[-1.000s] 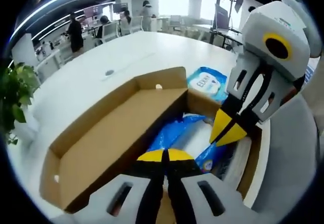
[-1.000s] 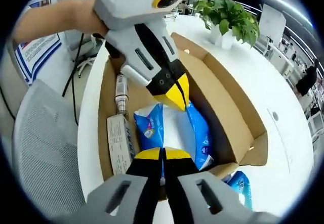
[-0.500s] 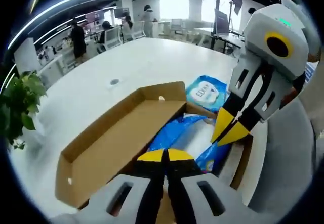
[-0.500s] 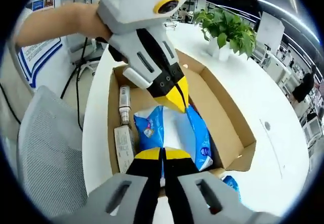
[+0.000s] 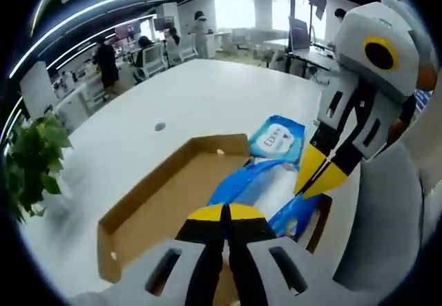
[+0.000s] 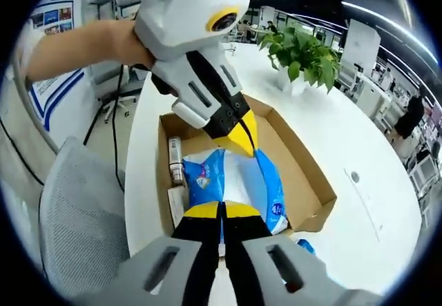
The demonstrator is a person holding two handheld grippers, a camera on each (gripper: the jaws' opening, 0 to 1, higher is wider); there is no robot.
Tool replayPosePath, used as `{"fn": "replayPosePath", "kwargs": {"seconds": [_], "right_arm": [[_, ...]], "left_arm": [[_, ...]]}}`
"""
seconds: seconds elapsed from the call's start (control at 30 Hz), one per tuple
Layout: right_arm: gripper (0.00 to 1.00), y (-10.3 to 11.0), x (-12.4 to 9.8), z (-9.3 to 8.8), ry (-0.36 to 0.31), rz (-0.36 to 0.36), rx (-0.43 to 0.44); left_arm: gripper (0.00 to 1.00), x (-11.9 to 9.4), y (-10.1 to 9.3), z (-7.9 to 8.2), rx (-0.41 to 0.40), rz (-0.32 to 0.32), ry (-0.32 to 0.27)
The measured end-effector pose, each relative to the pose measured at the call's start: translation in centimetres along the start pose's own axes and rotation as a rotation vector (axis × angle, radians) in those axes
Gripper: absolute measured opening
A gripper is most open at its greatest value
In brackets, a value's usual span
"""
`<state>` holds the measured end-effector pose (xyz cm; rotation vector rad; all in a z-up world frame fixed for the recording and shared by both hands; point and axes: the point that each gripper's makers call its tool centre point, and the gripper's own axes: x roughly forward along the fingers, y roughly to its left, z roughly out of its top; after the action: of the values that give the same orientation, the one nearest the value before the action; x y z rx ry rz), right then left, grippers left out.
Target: Operate the shoe box by opening the lid, removing the specified soft item, and placing it in the target area until the item is outside and the box remains undamaged.
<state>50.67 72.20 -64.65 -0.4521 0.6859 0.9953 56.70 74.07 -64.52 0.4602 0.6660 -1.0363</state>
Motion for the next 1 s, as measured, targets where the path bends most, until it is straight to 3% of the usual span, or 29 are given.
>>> {"fn": "replayPosePath", "kwargs": {"seconds": [0.43,1.0], "right_arm": [[0.0,-0.1,-4.0,-1.2,0.001,-0.022,-0.008],[0.0,-1.6,-8.8,-6.0,0.036,-0.085,0.017]], "left_arm": [[0.0,0.5,-2.9,3.4,0.052,-0.032,-0.014],[0.0,4.2,-7.8,7.2,0.131,-0.111,-0.019]]}}
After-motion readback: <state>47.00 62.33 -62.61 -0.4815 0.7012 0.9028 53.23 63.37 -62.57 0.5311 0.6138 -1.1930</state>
